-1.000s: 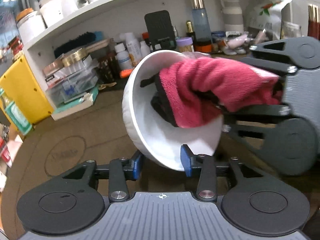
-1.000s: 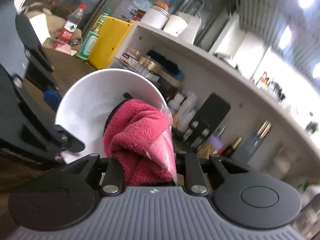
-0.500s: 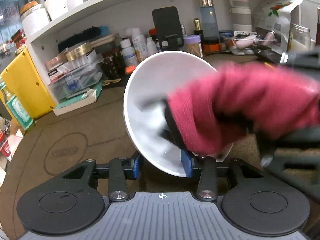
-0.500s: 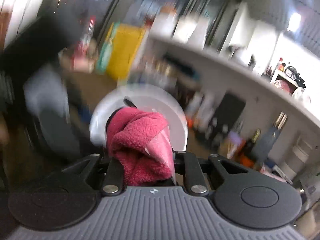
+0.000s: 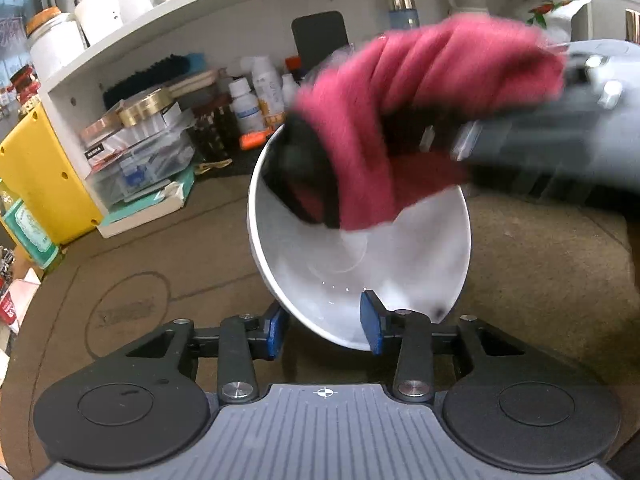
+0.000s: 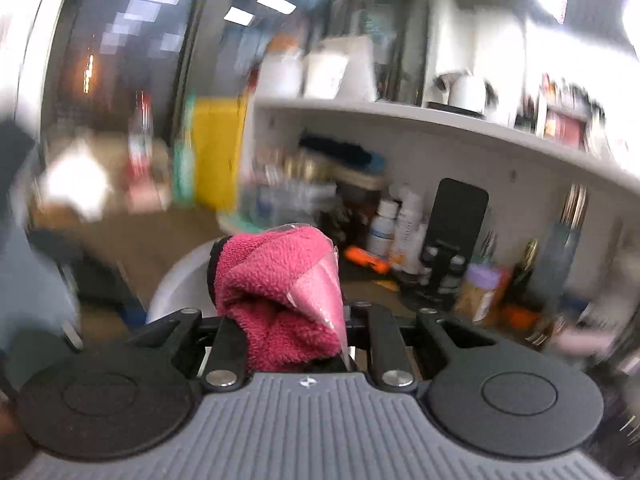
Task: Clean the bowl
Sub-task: 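Turn the bowl with the left gripper while the right gripper keeps wiping inside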
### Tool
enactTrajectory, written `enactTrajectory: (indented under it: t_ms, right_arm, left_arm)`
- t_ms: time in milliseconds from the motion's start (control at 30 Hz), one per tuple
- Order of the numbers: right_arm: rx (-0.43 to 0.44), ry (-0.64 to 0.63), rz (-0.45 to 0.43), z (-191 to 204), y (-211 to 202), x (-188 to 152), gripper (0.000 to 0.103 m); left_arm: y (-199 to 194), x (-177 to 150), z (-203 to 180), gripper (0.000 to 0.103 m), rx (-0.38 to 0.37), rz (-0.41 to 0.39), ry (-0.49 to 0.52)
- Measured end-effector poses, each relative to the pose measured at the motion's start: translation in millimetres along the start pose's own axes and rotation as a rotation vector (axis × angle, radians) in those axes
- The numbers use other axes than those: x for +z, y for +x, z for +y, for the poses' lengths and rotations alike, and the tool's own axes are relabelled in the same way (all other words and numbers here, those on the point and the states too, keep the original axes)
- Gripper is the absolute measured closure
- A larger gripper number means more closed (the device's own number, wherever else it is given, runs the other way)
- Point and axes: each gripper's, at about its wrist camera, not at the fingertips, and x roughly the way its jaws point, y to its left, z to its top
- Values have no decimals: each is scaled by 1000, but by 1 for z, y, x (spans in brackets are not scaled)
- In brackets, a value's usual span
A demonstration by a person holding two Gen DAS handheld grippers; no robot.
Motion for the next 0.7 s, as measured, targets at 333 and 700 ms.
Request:
enactTrajectory:
  t_ms: [333,700]
  right_arm:
    - [0,101,212,-14,11,-38,81]
    - [72,512,220,-70,33,-37,83]
  left_arm:
    - [-3,47,0,40,110,-80,131]
    - [12,34,-20,67,60,-18,216]
